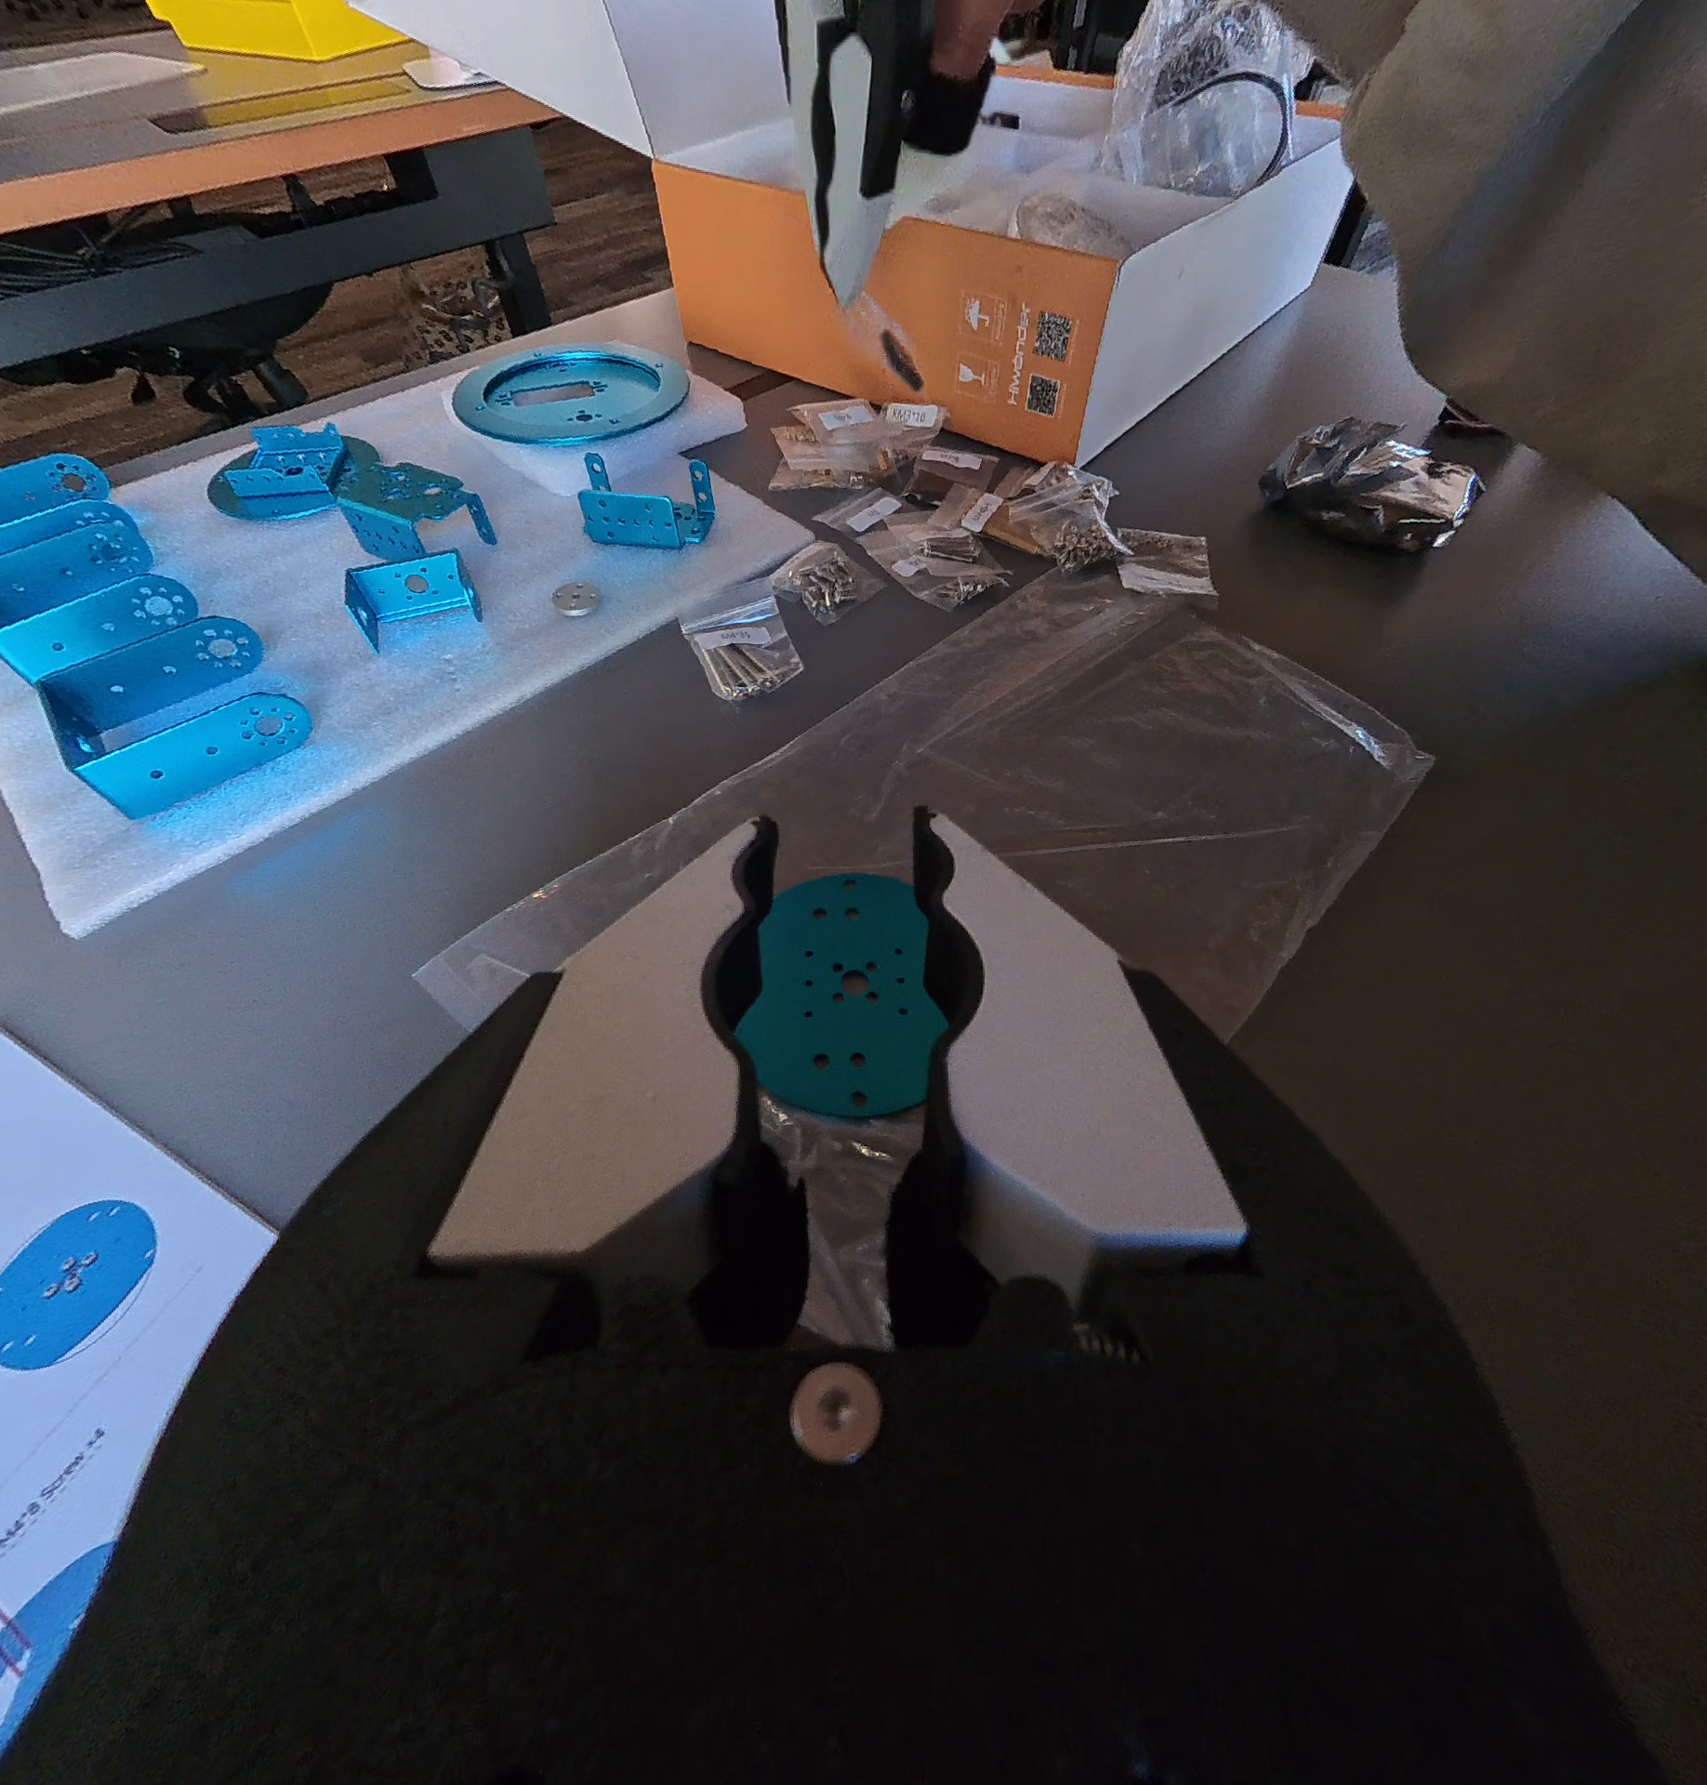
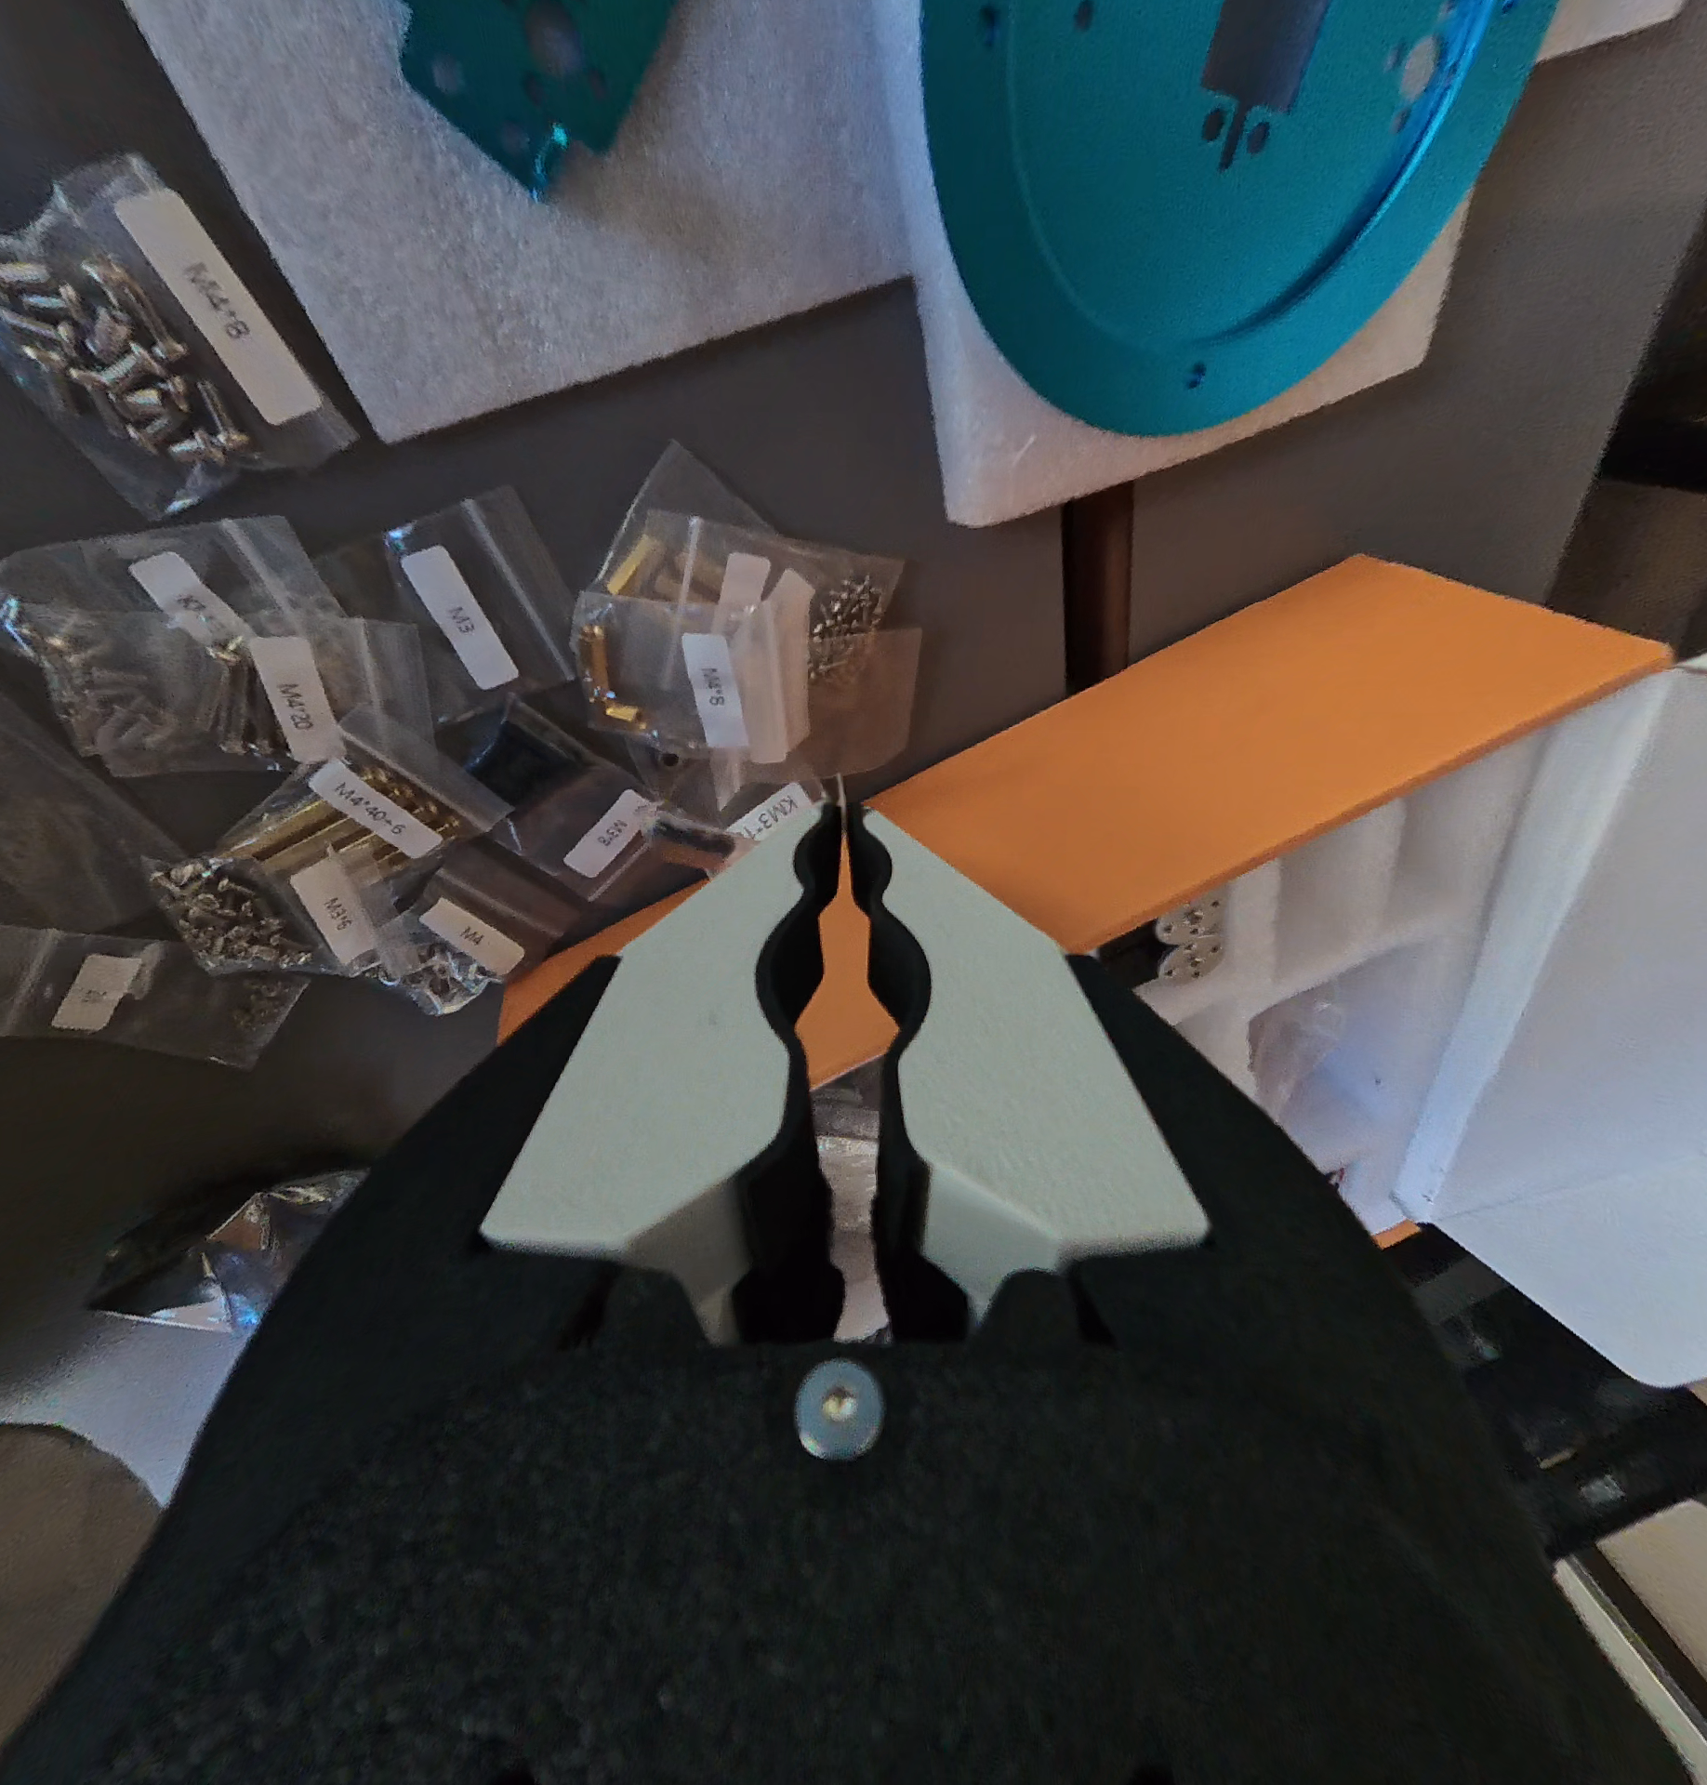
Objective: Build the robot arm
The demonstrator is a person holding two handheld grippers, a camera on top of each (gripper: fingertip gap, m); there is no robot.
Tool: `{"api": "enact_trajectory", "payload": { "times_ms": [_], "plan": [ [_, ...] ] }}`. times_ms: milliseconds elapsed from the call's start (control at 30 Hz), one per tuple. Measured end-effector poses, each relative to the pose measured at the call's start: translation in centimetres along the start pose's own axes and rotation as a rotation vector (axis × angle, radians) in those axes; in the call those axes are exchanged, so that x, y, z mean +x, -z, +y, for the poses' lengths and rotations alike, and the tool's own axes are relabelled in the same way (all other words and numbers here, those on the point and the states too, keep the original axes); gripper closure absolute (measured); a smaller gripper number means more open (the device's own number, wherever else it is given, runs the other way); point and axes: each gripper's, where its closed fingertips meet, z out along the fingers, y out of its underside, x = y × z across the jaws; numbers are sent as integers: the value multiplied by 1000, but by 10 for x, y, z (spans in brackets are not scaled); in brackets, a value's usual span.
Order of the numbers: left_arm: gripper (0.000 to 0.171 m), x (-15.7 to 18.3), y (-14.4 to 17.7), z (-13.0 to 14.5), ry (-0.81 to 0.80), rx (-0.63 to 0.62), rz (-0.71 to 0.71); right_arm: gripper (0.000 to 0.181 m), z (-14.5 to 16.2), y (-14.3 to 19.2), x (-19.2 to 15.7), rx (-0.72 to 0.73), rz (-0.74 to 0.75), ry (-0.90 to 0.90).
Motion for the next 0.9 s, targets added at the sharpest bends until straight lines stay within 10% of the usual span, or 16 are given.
{"api": "enact_trajectory", "payload": {
  "times_ms": [233, 633, 900],
  "plan": [
    [143, -2, -1, 1, 6, -3, -6, 181, -51, 8, 20, 117, 146, 67],
    [143, -4, 1, 0, 11, 3, -9, 176, -73, -50, -2, 105, -66, -50],
    [143, -2, 1, -1, 10, 2, -1, 150, -29, 73, 12, 314, 79, -185]
  ]
}}
